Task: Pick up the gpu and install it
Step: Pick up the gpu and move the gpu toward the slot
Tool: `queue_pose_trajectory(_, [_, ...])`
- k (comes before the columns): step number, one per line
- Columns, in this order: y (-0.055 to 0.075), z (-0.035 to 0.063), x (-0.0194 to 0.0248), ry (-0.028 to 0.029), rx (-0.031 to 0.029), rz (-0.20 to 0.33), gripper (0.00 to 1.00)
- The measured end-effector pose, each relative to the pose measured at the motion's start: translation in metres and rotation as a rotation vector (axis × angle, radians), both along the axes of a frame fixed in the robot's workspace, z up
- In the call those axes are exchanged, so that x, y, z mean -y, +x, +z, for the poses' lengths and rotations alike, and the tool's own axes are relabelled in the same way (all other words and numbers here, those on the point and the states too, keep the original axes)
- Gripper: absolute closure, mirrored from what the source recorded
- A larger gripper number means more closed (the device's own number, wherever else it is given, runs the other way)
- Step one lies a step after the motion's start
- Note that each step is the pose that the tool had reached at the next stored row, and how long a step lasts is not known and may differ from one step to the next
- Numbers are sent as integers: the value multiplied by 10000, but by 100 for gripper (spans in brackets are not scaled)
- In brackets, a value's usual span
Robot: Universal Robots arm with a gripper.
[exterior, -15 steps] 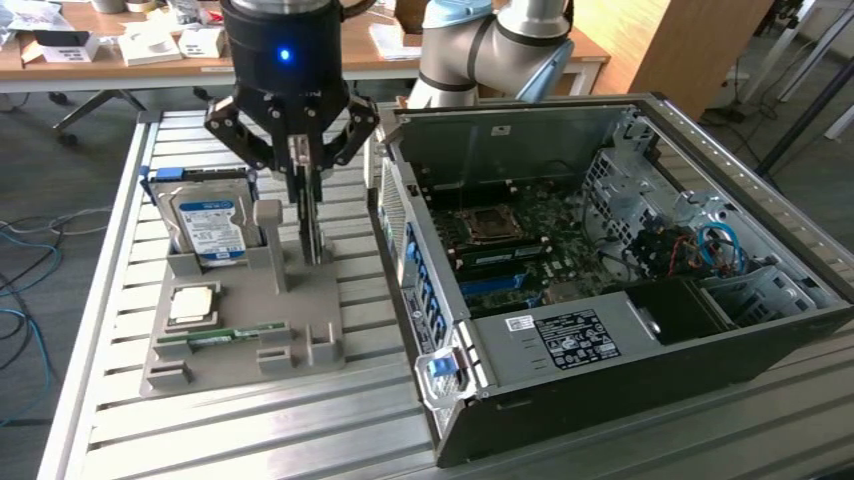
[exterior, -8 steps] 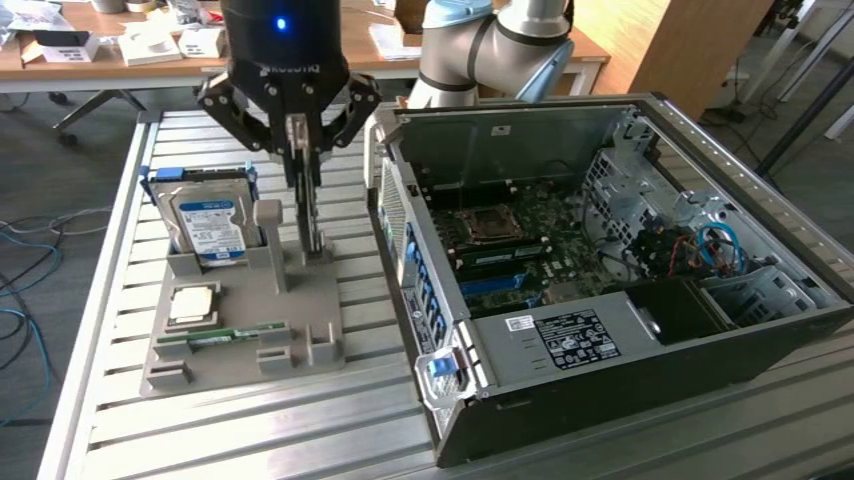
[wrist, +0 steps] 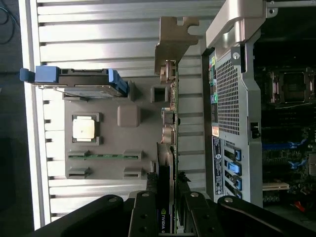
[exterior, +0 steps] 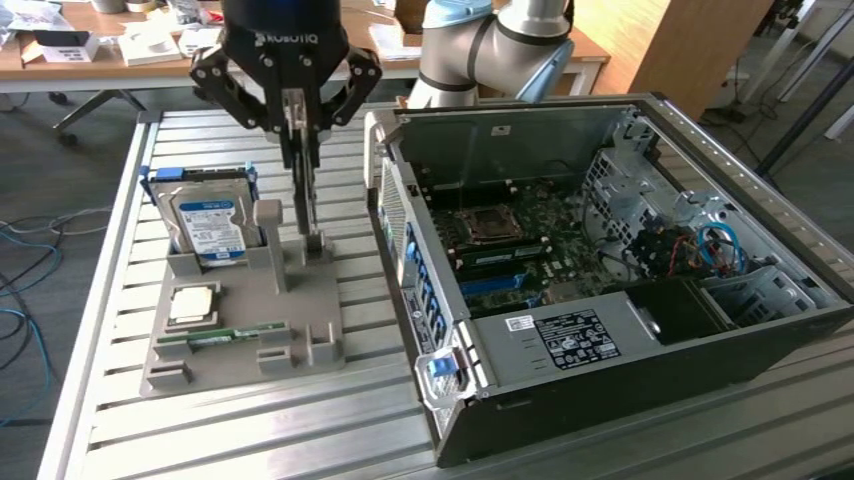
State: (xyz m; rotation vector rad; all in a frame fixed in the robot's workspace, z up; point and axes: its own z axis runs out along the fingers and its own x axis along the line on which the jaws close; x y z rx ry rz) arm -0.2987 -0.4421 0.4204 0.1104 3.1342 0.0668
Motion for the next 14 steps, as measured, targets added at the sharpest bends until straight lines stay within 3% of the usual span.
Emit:
queue_pose_trajectory(8, [0, 156, 0, 0, 0, 0, 74])
queue_pose_trajectory(14, [0, 167, 0, 0, 0, 0, 74])
